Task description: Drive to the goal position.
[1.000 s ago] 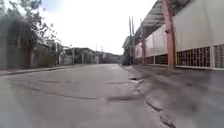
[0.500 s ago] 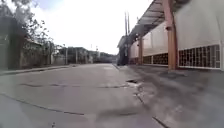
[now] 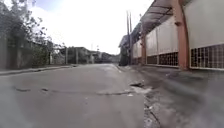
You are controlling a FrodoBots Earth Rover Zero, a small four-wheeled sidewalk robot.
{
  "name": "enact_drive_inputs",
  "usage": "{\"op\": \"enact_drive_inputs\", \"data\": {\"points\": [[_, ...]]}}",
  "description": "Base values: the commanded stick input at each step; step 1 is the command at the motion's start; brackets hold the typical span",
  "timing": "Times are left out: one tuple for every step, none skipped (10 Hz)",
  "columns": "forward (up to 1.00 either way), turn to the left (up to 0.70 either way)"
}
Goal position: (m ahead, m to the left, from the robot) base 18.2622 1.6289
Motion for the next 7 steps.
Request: {"op": "enact_drive_inputs", "data": {"points": [[1.00,0.00],[1.00,0.00],[1.00,0.00],[1.00,0.00],[1.00,0.00],[1.00,0.00],[1.00,0.00]]}}
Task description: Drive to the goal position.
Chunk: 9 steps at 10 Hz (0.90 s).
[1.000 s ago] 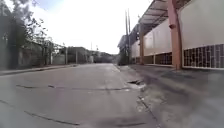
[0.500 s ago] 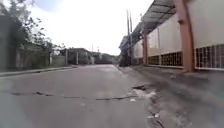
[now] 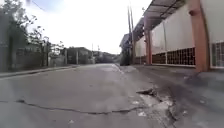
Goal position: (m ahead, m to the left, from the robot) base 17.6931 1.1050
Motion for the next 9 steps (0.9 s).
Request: {"op": "enact_drive_inputs", "data": {"points": [[1.00,0.00],[1.00,0.00],[1.00,0.00],[1.00,0.00],[1.00,0.00],[1.00,0.00],[1.00,0.00],[1.00,0.00],[1.00,0.00]]}}
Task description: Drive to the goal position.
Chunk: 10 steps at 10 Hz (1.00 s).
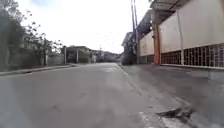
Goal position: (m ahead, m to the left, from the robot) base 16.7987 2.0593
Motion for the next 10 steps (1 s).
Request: {"op": "enact_drive_inputs", "data": {"points": [[1.00,-0.03],[1.00,-0.27],[1.00,-0.40],[1.00,-0.40],[1.00,-0.36],[1.00,-0.06],[1.00,0.00],[1.00,0.00],[1.00,0.00],[1.00,0.00]]}}
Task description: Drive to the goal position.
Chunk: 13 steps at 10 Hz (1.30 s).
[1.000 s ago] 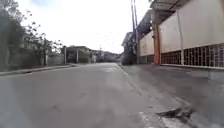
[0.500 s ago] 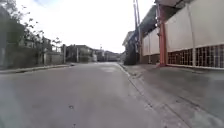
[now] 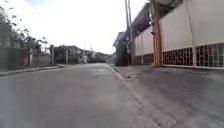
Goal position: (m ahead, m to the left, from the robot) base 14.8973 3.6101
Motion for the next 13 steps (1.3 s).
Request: {"op": "enact_drive_inputs", "data": {"points": [[1.00,-0.02],[1.00,0.00],[1.00,-0.02],[1.00,-0.02],[1.00,0.00],[1.00,0.00],[1.00,0.09],[1.00,0.22],[1.00,0.13],[1.00,0.00],[1.00,0.00],[1.00,0.00],[1.00,0.00]]}}
